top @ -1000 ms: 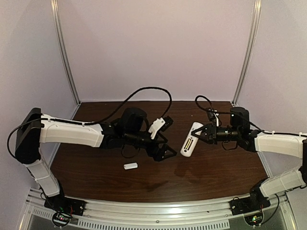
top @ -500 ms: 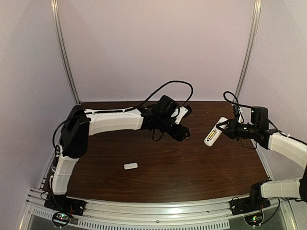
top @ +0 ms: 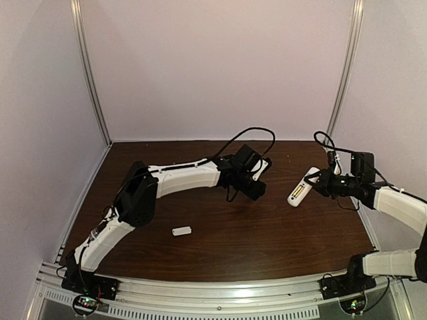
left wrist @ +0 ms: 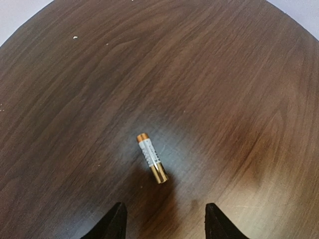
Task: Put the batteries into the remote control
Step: Move the battery to the center of the board.
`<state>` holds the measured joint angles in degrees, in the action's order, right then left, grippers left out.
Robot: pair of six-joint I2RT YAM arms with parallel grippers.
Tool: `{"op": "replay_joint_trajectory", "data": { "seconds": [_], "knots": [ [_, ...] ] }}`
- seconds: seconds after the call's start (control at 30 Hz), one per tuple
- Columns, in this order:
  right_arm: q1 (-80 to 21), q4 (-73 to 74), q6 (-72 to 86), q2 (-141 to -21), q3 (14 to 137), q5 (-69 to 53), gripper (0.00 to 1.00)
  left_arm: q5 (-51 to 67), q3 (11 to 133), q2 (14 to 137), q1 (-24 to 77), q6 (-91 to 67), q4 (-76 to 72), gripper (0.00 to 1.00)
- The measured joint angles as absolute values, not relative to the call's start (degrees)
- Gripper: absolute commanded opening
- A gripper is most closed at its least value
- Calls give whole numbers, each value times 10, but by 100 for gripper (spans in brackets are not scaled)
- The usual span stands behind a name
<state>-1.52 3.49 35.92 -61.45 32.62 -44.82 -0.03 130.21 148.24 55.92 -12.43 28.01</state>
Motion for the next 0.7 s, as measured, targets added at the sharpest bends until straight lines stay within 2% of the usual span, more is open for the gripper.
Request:
{"op": "replay_joint_trajectory", "data": {
  "seconds": [0.4,0.7],
  "knots": [
    [-15,31,359,-620,324,-449,0,-3,1360,1550,559,-130,275,45],
    [-12,29,359,-627,322,-451,0,-20,1401,1582,559,-140,259,32]
  ]
}}
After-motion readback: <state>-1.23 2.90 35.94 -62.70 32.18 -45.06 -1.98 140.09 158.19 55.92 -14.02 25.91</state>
